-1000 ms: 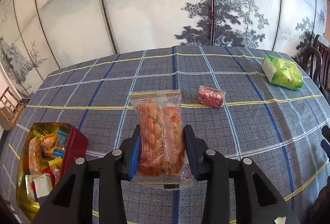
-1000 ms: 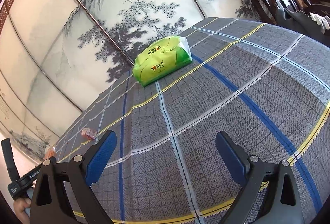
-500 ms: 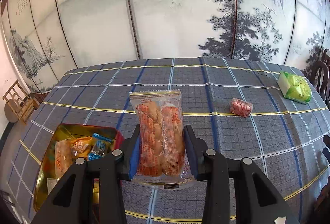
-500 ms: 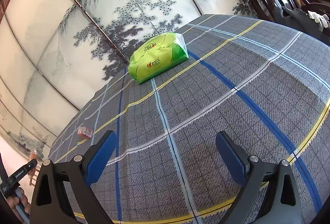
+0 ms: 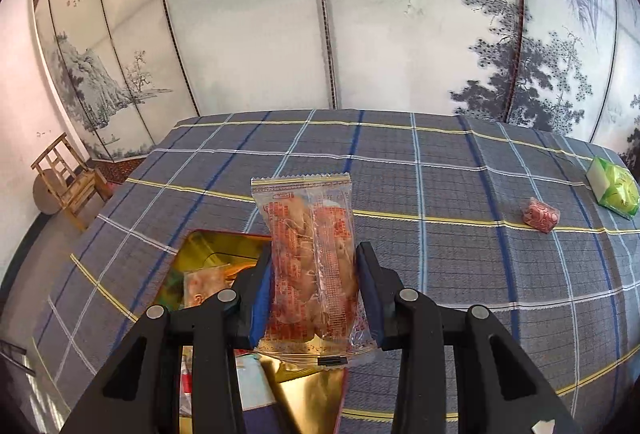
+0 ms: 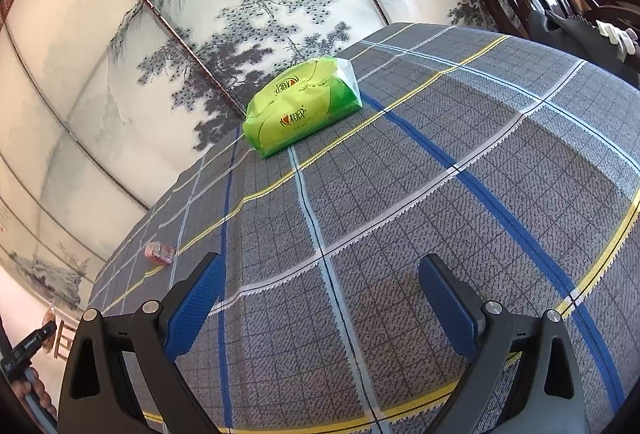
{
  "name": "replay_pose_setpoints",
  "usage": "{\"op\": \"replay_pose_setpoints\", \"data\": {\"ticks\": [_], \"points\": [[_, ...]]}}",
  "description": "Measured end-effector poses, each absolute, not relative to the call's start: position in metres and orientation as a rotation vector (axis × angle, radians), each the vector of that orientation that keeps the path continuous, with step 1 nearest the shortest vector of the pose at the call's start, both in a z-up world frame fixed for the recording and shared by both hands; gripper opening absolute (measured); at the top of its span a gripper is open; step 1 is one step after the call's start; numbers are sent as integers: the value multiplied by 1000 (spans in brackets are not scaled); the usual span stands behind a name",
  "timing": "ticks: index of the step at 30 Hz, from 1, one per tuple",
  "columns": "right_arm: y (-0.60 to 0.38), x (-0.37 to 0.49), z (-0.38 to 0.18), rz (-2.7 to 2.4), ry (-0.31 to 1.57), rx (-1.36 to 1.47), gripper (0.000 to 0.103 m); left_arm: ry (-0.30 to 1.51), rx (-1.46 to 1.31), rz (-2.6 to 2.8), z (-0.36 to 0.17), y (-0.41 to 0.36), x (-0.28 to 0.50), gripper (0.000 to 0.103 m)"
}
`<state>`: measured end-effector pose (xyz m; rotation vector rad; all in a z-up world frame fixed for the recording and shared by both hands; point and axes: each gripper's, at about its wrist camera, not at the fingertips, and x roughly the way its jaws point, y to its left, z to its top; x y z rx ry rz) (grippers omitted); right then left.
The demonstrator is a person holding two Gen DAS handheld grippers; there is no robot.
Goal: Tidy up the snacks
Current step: 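Carry the orange-stick bag with the left gripper over the tin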
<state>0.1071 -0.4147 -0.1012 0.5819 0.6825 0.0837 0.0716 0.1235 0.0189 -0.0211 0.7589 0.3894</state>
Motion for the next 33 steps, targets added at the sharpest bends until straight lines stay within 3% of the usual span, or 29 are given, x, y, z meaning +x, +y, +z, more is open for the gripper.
{"op": "replay_pose_setpoints", "data": {"ticks": [19, 33], "points": [[-414, 107, -101, 84, 683, 582, 98, 842, -92, 406, -13, 229, -9, 35], [-412, 108, -101, 85, 684, 579, 99, 835, -44, 294, -13, 207, -46, 35]]}}
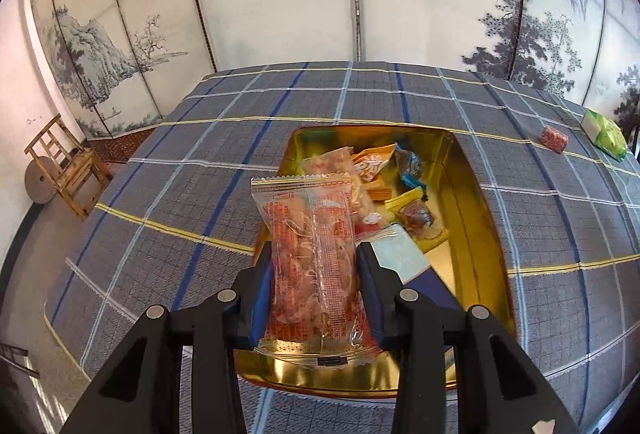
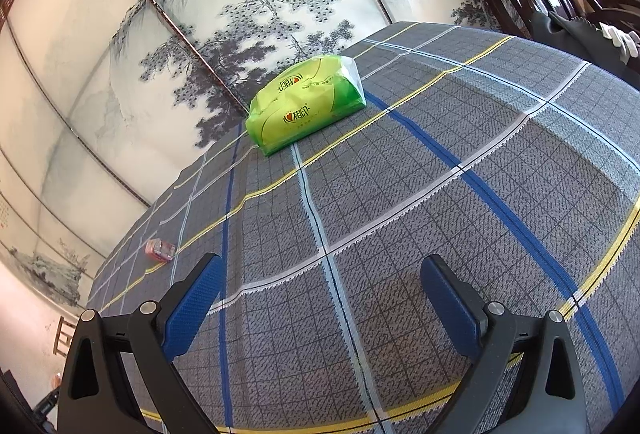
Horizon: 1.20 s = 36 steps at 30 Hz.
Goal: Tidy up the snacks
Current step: 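Carry the orange-stick bag with the left gripper over the tin, then open the left gripper to drop the orange-stick bag into the tin, then move the right gripper to the pink-wrapped candy and grasp it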
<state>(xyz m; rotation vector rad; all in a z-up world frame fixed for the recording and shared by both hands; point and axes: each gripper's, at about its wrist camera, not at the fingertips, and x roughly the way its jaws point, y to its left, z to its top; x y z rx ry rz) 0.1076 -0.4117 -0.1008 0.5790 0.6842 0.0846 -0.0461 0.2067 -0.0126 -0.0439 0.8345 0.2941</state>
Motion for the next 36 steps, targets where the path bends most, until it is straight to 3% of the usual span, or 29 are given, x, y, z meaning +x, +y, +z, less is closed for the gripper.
{"op": "replay_pose_setpoints", "data": {"ticks": [11, 21, 22, 23, 25, 28, 36], "points": [[-412, 108, -100, 85, 684, 580, 99, 950, -35, 200, -32, 166, 34, 35], [-411, 107, -100, 84, 684, 579, 99, 967, -29, 217, -45, 165, 37, 37], [-411, 107, -100, 84, 684, 579, 99, 963, -33, 209, -45, 165, 36, 43], [-411, 107, -100, 84, 685, 579, 99, 958, -35, 204, -43, 165, 35, 58], [-411, 107, -100, 84, 685, 579, 99, 915, -44, 209, -36, 167, 26, 72], [-411, 107, -100, 76, 684, 578, 99, 820, -90, 195, -15, 176, -3, 73], [-393, 112, -99, 21, 723, 496, 99, 629, -198, 181, 17, 203, -122, 87]]}}
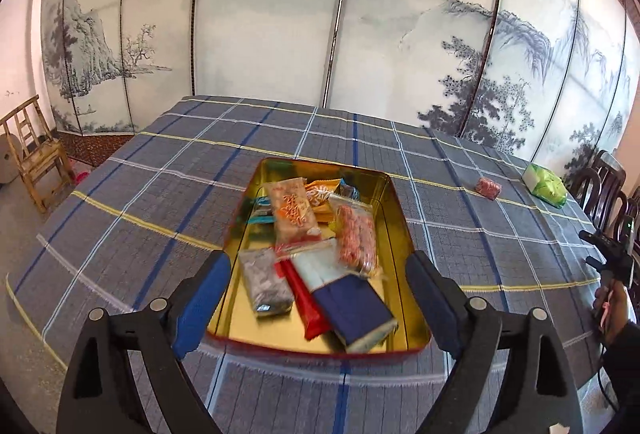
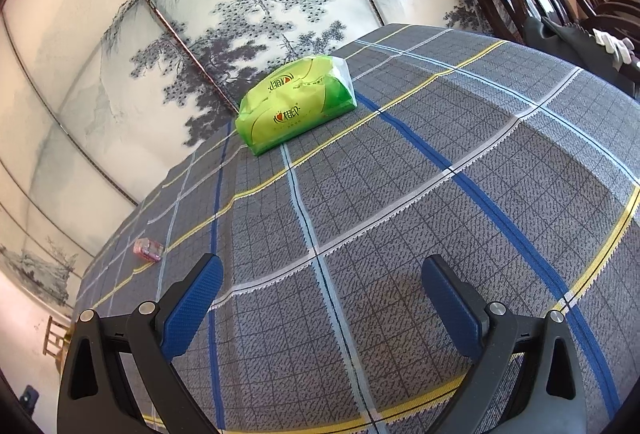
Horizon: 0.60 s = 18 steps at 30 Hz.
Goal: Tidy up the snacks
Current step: 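Move the right gripper to the pink-wrapped candy and grasp it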
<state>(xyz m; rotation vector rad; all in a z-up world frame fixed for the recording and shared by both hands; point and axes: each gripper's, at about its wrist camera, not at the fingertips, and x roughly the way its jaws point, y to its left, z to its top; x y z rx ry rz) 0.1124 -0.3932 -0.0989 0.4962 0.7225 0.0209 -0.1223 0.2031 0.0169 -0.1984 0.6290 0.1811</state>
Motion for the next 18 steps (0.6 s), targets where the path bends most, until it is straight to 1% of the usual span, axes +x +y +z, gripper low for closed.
{"op": "replay_pose_setpoints", "data": {"ticks": [4, 9, 13, 18], "points": [[-355, 119, -87, 41, 749, 385, 99, 630, -192, 180, -1, 202, -165, 88], [-257, 141, -59, 201, 752, 205, 99, 653, -220, 136, -30, 189, -186, 88], [-178, 172, -57, 329, 797, 80, 99, 670, -261, 94, -40, 183, -189, 88], [-133, 213, -62, 331, 826, -7, 99, 669, -257, 85, -43, 181, -199, 88]]}}
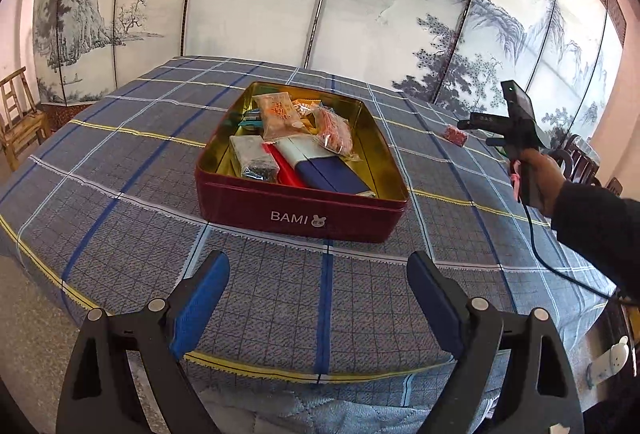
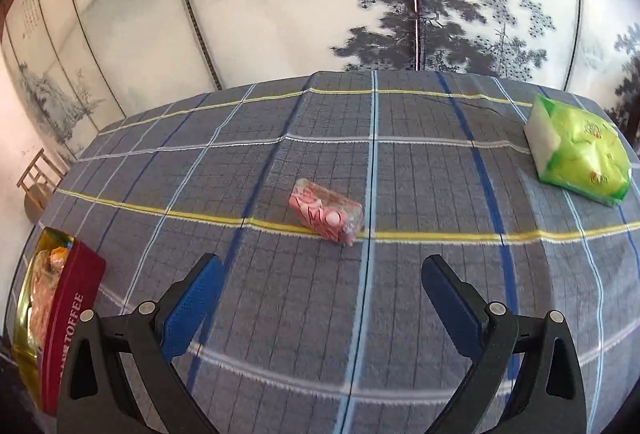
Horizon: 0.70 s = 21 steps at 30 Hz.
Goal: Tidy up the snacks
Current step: 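Move the right gripper to the pink-wrapped candy and grasp it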
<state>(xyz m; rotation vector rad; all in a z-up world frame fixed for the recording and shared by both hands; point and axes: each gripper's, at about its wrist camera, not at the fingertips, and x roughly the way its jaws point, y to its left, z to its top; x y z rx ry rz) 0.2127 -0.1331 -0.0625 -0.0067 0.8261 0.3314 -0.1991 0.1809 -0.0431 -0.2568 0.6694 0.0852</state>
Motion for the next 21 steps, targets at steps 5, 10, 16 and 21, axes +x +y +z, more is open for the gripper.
{"op": "replay_pose_setpoints", "data": {"ticks": [5, 10, 16, 21], "points": [[-108, 245, -70, 346, 863, -112, 96, 736, -287, 68, -61, 183, -198, 88], [-98, 263, -82, 364, 917, -149, 61, 769, -281, 46, -70, 174, -193, 88], [-104, 253, -77, 315, 890, -143, 25, 749, -267, 33, -64, 165, -193, 88], [-113, 229, -61, 281, 842, -134, 25, 735, -255, 27, -57, 157, -198, 88]]}}
